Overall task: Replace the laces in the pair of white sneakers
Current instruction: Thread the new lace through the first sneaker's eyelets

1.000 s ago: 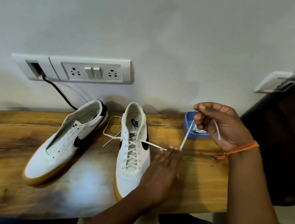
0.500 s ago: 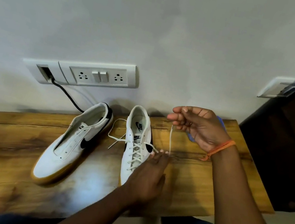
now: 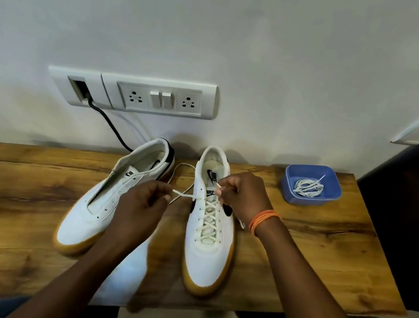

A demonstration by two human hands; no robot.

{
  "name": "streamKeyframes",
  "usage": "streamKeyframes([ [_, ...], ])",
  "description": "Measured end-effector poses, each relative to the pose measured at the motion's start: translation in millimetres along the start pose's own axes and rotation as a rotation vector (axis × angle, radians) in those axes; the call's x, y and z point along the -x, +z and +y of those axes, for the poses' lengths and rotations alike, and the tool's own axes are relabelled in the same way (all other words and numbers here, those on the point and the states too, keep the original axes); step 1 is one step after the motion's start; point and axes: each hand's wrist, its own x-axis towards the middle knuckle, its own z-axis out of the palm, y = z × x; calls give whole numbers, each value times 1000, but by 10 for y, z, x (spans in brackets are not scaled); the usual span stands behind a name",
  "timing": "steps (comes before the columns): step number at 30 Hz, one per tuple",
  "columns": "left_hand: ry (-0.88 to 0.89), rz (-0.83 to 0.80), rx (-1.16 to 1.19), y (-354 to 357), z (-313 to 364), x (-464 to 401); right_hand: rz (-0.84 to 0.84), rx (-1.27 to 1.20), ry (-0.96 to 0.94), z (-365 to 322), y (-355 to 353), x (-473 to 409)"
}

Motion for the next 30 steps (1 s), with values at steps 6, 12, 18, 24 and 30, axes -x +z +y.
streamKeyframes([
  [6, 78, -143, -3, 293, 20, -188, 171, 457, -123, 35, 102, -86],
  [12, 105, -277, 20, 410, 5, -161, 208, 599, -195, -46, 334, -93],
  [18, -60, -319, 305, 443, -9, -208, 142, 304, -28, -15, 344, -121],
  [24, -118, -300, 322, 419, 15, -221, 80, 102, -42, 131, 367, -185],
  [30, -37, -240, 207, 405, 22, -186, -109, 54, -32, 184, 264, -170],
])
